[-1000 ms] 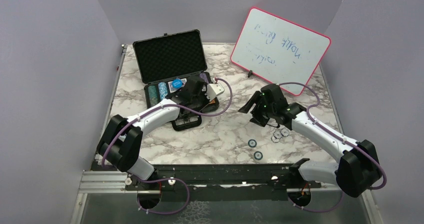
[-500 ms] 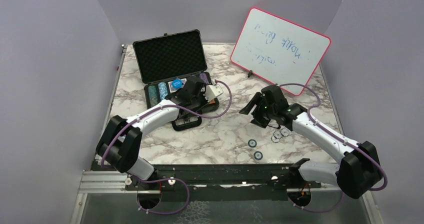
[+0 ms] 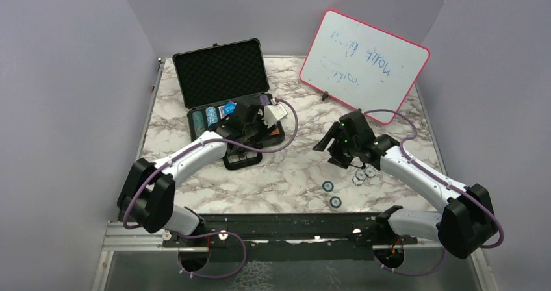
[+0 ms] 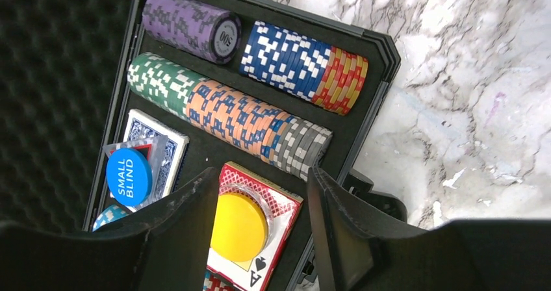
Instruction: Pack up texas hold em set
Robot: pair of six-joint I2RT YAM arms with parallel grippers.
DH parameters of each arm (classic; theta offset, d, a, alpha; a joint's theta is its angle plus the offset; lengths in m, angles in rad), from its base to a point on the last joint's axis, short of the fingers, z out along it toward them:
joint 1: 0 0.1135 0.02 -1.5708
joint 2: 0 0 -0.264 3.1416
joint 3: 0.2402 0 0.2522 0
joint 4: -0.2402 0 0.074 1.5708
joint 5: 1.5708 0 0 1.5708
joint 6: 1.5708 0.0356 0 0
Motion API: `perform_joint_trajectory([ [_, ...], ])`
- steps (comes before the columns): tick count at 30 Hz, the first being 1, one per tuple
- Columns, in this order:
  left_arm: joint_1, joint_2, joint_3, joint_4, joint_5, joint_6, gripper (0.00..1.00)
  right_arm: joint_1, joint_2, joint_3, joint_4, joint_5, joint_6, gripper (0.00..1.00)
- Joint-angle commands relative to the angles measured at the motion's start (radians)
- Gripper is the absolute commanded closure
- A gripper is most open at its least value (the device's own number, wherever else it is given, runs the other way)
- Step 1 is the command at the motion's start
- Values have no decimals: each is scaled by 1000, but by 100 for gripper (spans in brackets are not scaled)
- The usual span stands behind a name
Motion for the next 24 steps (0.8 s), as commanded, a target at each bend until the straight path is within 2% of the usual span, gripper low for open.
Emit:
perform_joint_trajectory([
  [1, 6, -61, 38, 35, 43, -107, 43, -4, -14, 28, -138, 90, -66, 27],
  [6, 6, -132, 48, 119, 163, -327, 32, -1, 70, 76, -371, 187, -166, 28],
  [11, 6, -218, -26, 294, 228, -503, 22, 69, 84, 36, -459, 213, -154, 28],
  [18, 6, -243, -38, 301, 230, -525, 18, 123, 56, -76, -425, 123, -134, 27],
  [24, 6, -240, -28, 297, 206, -524, 17, 167, 92, -100, -404, 91, -134, 27],
])
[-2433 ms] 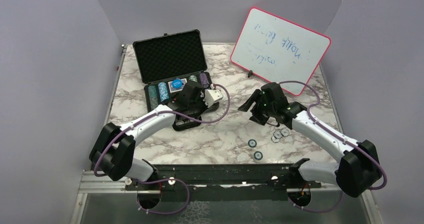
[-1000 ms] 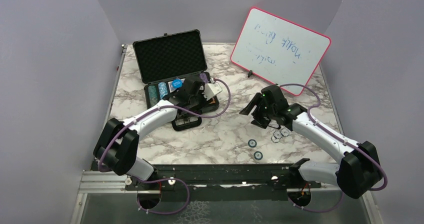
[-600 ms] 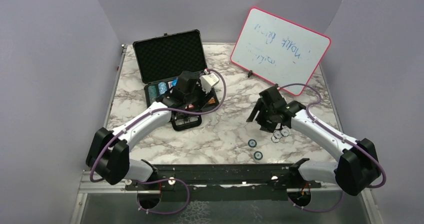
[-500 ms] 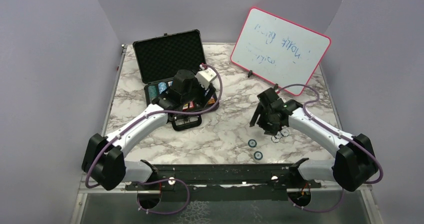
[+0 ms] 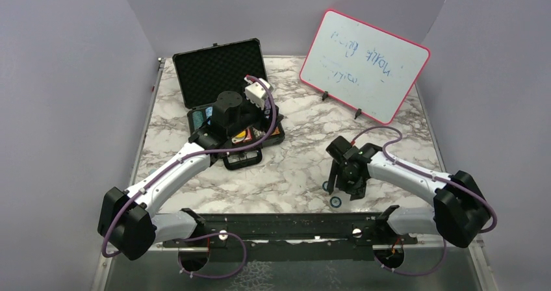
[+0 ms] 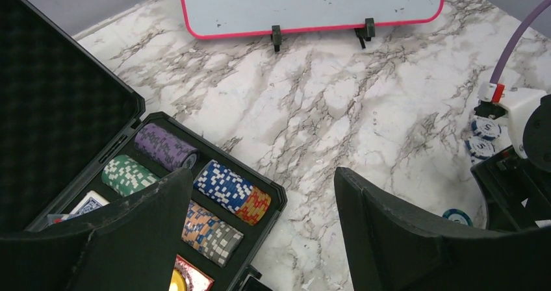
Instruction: Pack up texas hold em set
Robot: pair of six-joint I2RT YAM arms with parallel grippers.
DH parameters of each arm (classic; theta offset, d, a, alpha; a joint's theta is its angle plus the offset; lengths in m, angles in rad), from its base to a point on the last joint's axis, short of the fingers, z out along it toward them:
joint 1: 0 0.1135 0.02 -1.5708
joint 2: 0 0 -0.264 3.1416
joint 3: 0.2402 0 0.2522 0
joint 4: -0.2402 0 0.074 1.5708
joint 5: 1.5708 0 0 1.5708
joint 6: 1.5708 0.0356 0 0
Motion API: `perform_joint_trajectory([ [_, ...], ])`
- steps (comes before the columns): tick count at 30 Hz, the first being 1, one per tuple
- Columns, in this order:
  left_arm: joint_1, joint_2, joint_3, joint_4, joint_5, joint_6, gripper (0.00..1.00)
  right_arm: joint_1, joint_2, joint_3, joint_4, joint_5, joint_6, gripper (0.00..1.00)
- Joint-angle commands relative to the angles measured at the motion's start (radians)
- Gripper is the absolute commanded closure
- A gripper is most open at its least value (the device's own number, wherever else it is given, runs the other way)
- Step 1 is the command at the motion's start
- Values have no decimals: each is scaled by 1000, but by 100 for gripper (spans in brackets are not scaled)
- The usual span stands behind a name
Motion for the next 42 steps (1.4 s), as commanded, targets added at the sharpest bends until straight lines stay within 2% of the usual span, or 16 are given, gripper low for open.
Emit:
perform_joint_trajectory([
  [1, 4, -9, -1, 30, 3, -24, 17, 28, 24, -9, 12, -35, -2, 28],
  [7, 4, -13, -2, 26, -9, -21, 17, 39, 88, 0, 35, -17, 11, 33],
  [18, 4, -20, -11, 21, -20, -16, 17, 46, 111, -4, 53, -1, 31, 48],
  [20, 4, -20, -12, 20, -20, -15, 17, 46, 113, -5, 51, -9, 31, 48],
  [26, 4, -21, -16, 18, -22, -12, 17, 64, 100, -6, 20, -26, 36, 38],
  [29, 4, -23, -21, 19, -22, -13, 17, 75, 93, -21, 23, -43, 45, 37],
  [36, 4, -21, -24, 19, -20, -11, 17, 87, 103, -54, 73, -68, 64, 45],
  [42, 4, -21, -25, 18, -18, -11, 17, 87, 109, -50, 105, -21, 72, 51],
])
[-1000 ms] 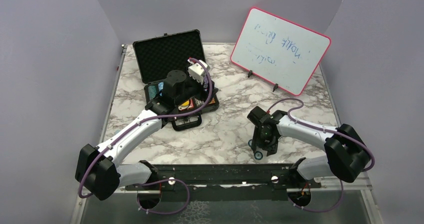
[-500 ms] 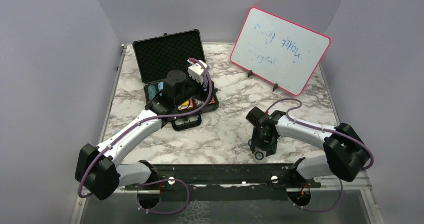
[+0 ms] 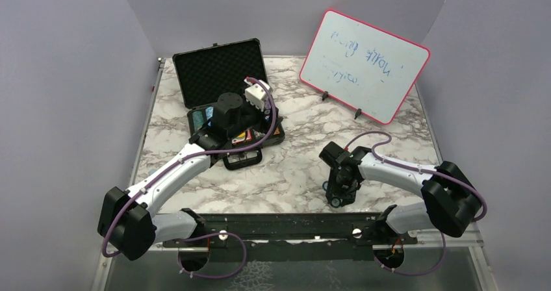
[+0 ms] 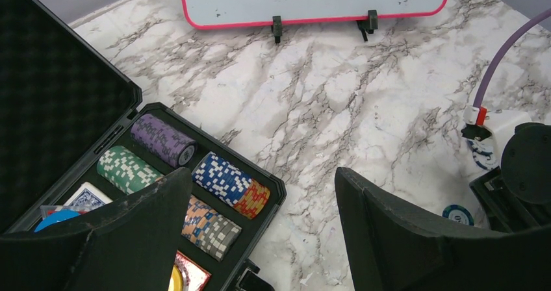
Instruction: Pack up texas hold em set
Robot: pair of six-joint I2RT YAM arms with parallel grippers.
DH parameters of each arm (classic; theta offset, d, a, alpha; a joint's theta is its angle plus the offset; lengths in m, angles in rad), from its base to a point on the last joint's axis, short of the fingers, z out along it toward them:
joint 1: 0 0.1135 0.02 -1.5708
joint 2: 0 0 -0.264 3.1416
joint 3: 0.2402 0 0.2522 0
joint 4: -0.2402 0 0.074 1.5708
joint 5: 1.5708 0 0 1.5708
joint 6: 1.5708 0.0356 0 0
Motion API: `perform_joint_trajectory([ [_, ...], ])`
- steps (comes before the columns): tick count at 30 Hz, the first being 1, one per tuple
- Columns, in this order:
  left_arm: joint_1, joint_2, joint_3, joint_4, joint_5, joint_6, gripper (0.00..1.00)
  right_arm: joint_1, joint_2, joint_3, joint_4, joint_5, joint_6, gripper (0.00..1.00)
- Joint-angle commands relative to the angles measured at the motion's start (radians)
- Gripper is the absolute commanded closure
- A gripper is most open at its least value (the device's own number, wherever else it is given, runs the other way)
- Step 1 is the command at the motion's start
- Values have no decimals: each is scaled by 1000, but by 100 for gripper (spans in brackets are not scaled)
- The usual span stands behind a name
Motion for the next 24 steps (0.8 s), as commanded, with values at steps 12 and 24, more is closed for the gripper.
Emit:
perform_joint_trajectory([
  [12, 4, -26, -7, 14, -18, 2, 17, 9, -34, 81, -27, 127, 10, 53],
  [24, 3, -24, -15, 14, -15, -2, 17, 9, 47, 163, 7, 173, 5, 53],
])
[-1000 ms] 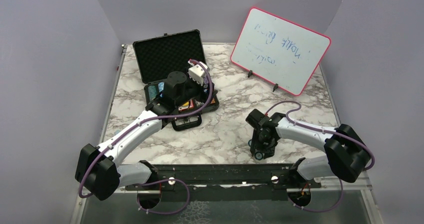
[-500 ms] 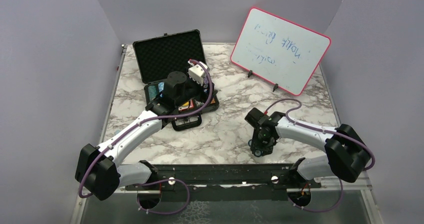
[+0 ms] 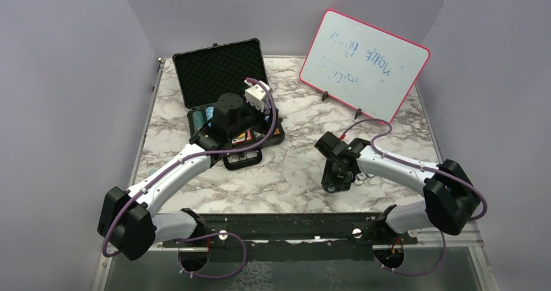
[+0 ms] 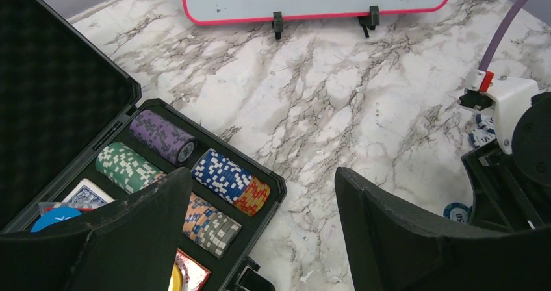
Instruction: Pack up texas hold em set
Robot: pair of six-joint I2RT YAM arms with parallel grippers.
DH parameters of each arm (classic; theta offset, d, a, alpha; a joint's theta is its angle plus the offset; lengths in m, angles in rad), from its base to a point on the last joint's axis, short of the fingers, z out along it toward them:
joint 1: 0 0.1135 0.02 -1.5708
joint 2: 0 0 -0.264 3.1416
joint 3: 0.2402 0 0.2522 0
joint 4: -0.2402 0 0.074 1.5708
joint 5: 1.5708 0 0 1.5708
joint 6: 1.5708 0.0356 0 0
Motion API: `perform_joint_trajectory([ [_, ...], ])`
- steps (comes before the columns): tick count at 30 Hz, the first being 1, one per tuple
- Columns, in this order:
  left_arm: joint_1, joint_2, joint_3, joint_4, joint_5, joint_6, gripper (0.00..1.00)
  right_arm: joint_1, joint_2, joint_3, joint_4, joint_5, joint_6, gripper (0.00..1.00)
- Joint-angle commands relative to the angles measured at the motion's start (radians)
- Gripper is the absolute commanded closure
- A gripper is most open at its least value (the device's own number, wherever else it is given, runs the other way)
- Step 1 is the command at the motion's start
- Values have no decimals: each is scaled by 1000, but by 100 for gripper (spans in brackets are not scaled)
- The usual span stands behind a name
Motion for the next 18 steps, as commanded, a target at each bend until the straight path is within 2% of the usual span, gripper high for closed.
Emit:
perform_joint_trajectory([
  [1, 3, -24, -7, 13, -12, -1, 17, 4, 67, 61, 13, 67, 5, 53],
  [11, 4, -25, -7, 8, -12, 0, 16, 4, 133, 68, 62, 71, -8, 52],
  [18, 4, -22, -8, 9, -6, 0, 16, 4, 169, 80, 64, 67, -16, 41],
])
